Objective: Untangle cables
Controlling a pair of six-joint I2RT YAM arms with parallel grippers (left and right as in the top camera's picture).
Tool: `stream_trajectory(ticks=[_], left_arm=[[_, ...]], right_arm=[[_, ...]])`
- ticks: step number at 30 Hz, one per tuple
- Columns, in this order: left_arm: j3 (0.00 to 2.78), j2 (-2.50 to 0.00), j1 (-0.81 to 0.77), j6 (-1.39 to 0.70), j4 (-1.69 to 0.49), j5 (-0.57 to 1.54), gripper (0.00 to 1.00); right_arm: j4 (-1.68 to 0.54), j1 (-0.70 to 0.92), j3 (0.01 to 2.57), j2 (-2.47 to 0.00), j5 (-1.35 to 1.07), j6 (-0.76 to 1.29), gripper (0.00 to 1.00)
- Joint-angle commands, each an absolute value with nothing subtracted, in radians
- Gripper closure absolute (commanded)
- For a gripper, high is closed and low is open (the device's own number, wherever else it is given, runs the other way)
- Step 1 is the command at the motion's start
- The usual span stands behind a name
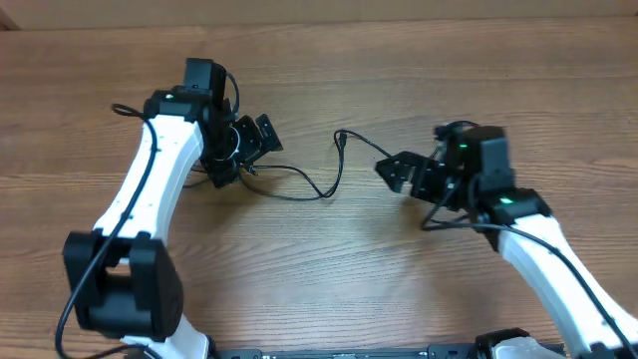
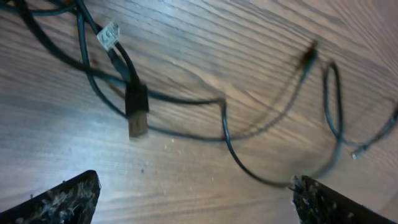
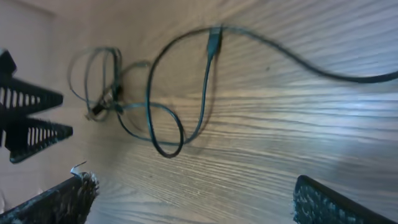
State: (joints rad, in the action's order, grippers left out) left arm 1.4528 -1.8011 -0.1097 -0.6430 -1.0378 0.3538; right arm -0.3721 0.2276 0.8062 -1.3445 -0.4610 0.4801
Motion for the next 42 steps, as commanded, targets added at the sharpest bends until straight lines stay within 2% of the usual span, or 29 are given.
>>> stream_trajectory(ticks=[1,4,7,9,11,12,14,17,24,42], left_arm=[[1.454,-1.86,-0.111,-0.715,-1.019,0.334,0.01],[1.454,-1.903,-0.112,-0.765,-1.009,0.341,0.03],[1.454,-1.933,-0.112,-0.815,-1.007,0.341,0.12],[1.454,-1.945,-0.112,-0.839,-0.997,0.341,0.17],[1.454,-1.956,-0.113,-0.856,-0.976,0.341,0.28],[1.454,-1.959,-0.114,-0.869,-0.969,0.341,0.3],[1.454,-1.962,-0.117,-0.9,-0.955,0.341,0.31],[1.454,-1.962,-0.129,-0.917,-0.932,0.341,0.3],[1.454,-1.962,-0.162,-0.917,-0.916,0.339,0.3],[1.454,-1.962,-0.177,-0.951,-0.881,0.326,0.27]], right_arm=[[-0.299,0.294,0.819,-1.436,-0.431,0.528,0.04],[-0.175,0.361,0.819,-1.528,-0.463,0.528,0.15],[-0.092,0.433,0.819,-1.594,-0.482,0.552,0.3],[-0.069,0.472,0.819,-1.618,-0.467,0.574,0.34],[-0.063,0.507,0.819,-1.642,-0.386,0.636,0.39],[-0.064,0.522,0.819,-1.655,-0.33,0.675,0.39],[-0.05,0.545,0.819,-1.688,-0.236,0.744,0.39],[0.054,0.566,0.819,-1.744,-0.24,0.756,0.43],[0.146,0.59,0.82,-1.787,-0.267,0.756,0.69],[0.118,0.607,0.819,-1.799,-0.262,0.755,0.69]])
